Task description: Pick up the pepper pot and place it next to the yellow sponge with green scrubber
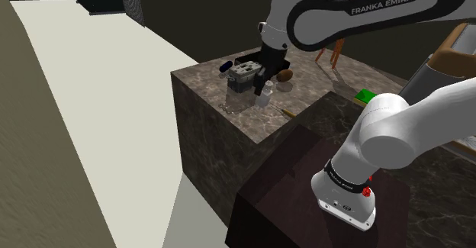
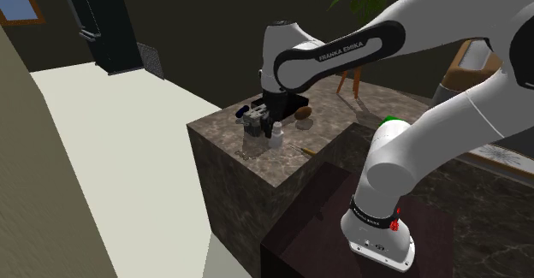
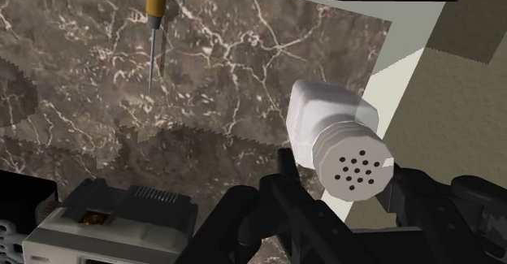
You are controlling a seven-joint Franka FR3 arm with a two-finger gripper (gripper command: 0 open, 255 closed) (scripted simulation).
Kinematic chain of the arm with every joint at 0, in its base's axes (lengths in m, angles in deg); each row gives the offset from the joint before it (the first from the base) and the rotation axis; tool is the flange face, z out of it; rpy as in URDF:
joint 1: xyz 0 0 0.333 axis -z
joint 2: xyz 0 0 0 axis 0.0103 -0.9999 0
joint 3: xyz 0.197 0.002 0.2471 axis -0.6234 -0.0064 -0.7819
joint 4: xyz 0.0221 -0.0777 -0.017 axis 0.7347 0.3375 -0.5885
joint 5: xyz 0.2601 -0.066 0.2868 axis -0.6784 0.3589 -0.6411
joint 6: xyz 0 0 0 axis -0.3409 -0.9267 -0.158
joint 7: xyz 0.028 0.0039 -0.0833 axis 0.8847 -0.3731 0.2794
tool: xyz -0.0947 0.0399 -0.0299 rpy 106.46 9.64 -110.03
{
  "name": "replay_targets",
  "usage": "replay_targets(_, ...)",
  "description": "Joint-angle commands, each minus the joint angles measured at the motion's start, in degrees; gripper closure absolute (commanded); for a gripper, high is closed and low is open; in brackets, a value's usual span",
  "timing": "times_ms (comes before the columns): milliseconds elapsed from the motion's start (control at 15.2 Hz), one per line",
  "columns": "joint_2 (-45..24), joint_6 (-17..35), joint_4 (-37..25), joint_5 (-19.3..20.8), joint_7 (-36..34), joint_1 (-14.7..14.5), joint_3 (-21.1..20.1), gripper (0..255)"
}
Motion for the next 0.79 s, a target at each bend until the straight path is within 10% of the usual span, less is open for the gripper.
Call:
replay_targets(0, 0.6, -1.8, -1.2, 0.0, 0.1, 0.0, 0.0, 255)
replay_targets(726, 2.1, -10.3, -8.2, -0.1, 0.3, 0.0, 0.0, 255)
